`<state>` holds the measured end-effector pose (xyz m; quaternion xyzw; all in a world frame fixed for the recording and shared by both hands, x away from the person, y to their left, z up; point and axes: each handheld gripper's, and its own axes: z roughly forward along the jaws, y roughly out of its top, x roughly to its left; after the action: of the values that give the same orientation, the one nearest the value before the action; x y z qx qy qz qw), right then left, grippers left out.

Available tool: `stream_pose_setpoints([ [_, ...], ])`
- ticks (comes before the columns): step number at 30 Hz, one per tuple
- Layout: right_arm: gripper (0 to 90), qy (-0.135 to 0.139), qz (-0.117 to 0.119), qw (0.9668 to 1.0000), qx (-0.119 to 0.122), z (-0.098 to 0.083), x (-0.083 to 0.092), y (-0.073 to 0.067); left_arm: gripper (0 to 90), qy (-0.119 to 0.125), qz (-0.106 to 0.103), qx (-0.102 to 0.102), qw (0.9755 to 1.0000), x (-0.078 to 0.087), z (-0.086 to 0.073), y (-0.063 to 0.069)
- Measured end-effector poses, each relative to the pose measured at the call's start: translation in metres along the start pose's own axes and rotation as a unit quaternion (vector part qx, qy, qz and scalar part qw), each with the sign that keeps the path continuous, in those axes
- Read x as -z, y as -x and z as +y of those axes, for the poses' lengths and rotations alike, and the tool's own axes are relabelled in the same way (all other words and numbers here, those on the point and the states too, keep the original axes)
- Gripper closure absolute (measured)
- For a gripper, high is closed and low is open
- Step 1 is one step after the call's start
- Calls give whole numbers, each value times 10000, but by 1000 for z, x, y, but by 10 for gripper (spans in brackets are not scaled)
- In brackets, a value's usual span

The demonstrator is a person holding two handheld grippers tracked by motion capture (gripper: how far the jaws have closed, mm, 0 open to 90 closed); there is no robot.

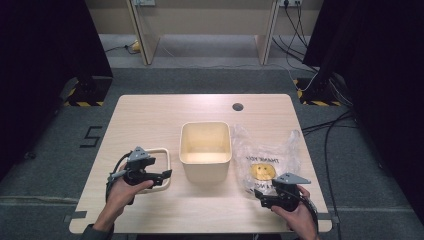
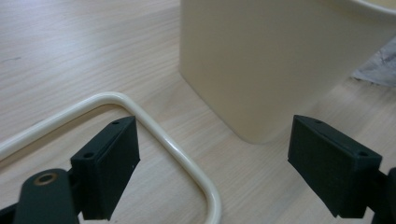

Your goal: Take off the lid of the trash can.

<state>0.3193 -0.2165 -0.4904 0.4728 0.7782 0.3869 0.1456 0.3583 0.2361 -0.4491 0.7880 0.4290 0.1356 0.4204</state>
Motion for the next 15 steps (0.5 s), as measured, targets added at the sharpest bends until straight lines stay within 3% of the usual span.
stream_pose_setpoints([
  [11, 201, 18, -14, 10000, -34, 0, 0, 1, 161, 56, -224, -125, 9997, -7, -16, 15],
  [15, 201, 42, -15, 10000, -42, 0, 0, 2, 161, 136, -211, -118, 9996, -9, -21, 17],
])
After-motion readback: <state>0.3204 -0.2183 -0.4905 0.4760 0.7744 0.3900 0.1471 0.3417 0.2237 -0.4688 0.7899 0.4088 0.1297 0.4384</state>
